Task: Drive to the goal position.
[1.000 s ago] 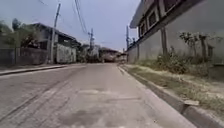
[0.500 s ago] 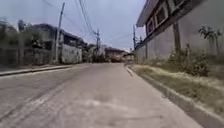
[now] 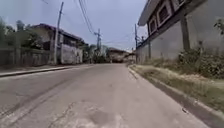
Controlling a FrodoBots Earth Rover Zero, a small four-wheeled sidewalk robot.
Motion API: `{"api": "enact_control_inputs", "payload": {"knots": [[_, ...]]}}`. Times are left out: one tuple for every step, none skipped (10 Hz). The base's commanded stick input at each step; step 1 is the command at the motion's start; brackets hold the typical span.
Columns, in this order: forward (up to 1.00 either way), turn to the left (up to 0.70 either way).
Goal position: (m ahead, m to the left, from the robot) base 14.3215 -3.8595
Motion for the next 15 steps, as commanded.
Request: {"api": "enact_control_inputs", "payload": {"knots": [[1.00, -0.20], [1.00, -0.03], [1.00, -0.10], [1.00, -0.31], [1.00, -0.09], [1.00, -0.01], [1.00, -0.03], [1.00, -0.23], [1.00, -0.36], [1.00, -0.14], [1.00, -0.01], [1.00, -0.01], [1.00, -0.05], [1.00, -0.37], [1.00, -0.17]]}}
